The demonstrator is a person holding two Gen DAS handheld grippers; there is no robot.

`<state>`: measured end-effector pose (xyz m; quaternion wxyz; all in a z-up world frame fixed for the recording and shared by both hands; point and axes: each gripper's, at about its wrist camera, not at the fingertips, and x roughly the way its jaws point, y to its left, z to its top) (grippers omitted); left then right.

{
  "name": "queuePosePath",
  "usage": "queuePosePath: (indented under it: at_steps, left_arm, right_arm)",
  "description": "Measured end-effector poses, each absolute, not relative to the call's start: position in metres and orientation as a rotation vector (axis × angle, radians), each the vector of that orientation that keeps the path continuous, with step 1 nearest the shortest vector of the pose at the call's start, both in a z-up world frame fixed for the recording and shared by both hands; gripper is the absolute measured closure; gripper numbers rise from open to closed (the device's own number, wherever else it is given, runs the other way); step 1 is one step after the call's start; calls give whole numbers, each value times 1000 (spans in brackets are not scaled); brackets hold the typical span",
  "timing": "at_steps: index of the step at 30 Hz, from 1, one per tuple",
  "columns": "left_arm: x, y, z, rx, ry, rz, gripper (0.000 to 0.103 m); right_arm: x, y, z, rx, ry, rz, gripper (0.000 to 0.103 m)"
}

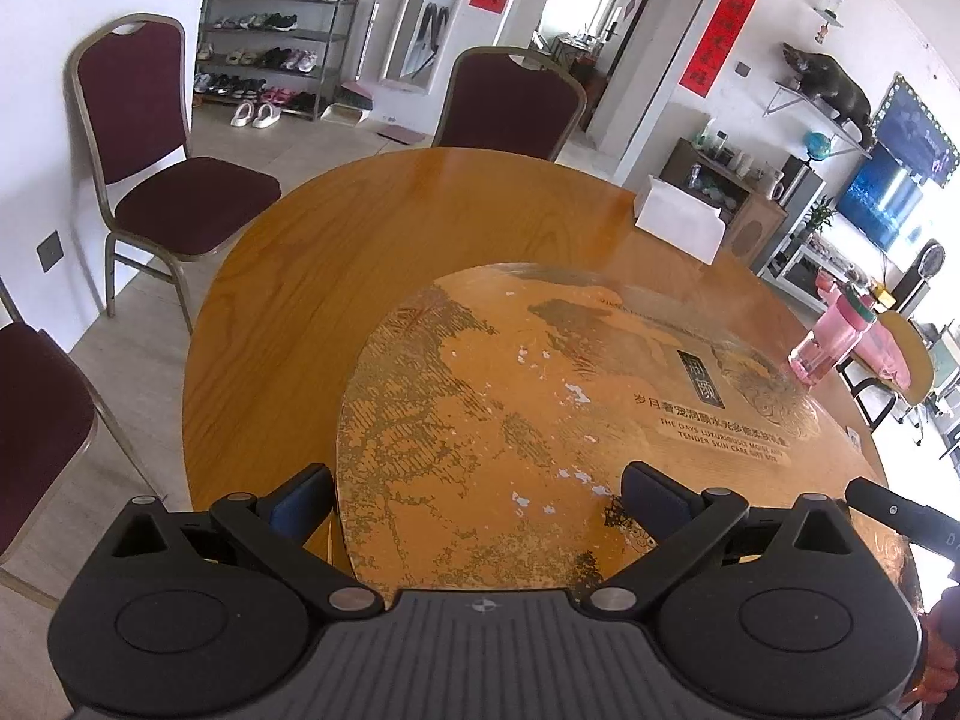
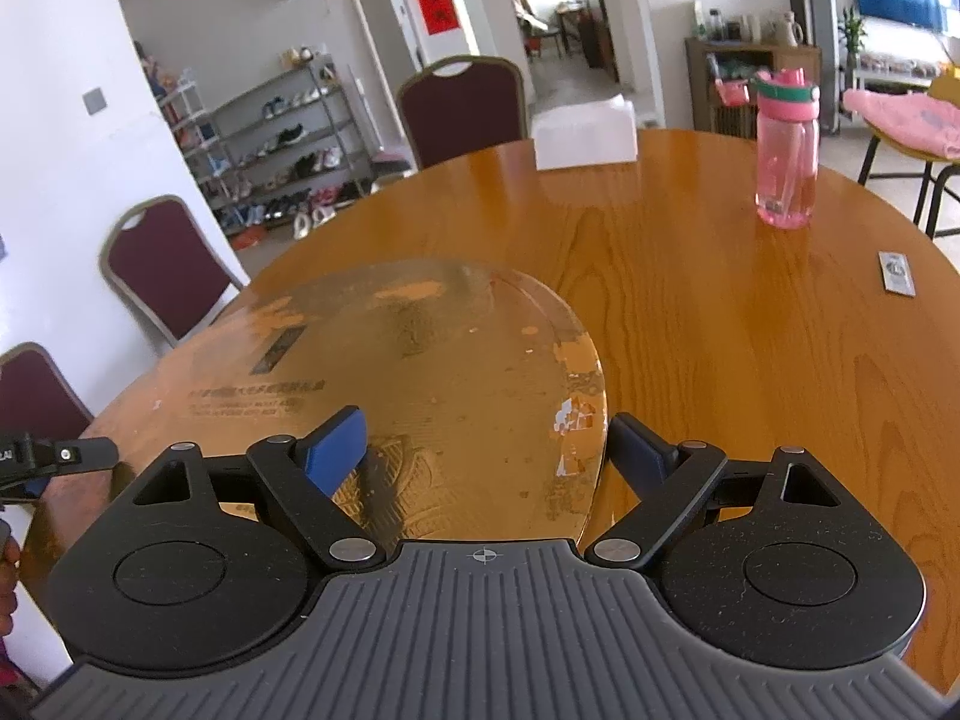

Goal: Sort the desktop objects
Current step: 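Carry the gold lid with both tools over the fruit tray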

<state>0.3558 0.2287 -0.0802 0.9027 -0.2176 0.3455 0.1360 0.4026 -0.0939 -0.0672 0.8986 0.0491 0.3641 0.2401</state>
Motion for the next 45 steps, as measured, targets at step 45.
queuePosePath:
  at_steps: [45]
  left_arm:
    - [350,190,-58,-202,834,333,1]
  right_arm:
    - [361,-83,-48,-135,808,484,9]
